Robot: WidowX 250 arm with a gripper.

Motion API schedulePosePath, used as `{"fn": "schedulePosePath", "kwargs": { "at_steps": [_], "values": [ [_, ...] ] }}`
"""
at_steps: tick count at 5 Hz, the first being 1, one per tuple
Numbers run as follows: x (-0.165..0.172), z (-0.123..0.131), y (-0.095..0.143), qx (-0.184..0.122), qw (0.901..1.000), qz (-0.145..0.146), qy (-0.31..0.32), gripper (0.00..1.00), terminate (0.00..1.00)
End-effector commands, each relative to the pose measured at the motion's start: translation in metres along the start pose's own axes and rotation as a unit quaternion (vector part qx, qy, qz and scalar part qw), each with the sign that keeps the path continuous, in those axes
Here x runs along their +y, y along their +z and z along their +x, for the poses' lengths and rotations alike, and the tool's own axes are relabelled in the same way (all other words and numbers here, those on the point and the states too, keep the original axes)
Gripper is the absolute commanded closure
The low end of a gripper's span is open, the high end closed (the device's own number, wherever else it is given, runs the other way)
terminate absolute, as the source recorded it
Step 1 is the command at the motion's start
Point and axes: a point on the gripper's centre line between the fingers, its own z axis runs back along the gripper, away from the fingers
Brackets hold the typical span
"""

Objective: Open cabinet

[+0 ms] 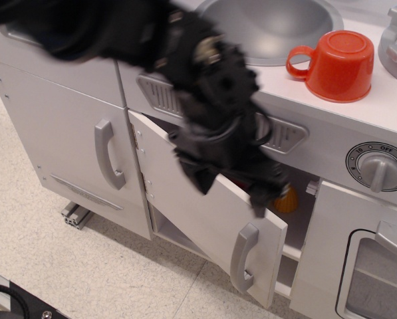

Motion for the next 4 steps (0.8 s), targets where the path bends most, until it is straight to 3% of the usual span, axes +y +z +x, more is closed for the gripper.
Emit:
{"fn": "schedulePosePath", "kwargs": {
  "at_steps": [1, 2, 3, 4],
  "values": [
    [-0.019, 0.045, -0.025, -0.048, 0.9988, 0.008, 0.003, 0.00, 0.00],
    [-0.025, 0.049, -0.036, -0.061, 0.9978, -0.021, -0.013, 0.00, 0.00],
    [-0.022, 0.054, -0.050, -0.071, 0.9969, -0.025, -0.021, 0.00, 0.00],
    [-0.010, 0.044, -0.058, -0.051, 0.9987, -0.003, -0.005, 0.00, 0.00]
  ]
}}
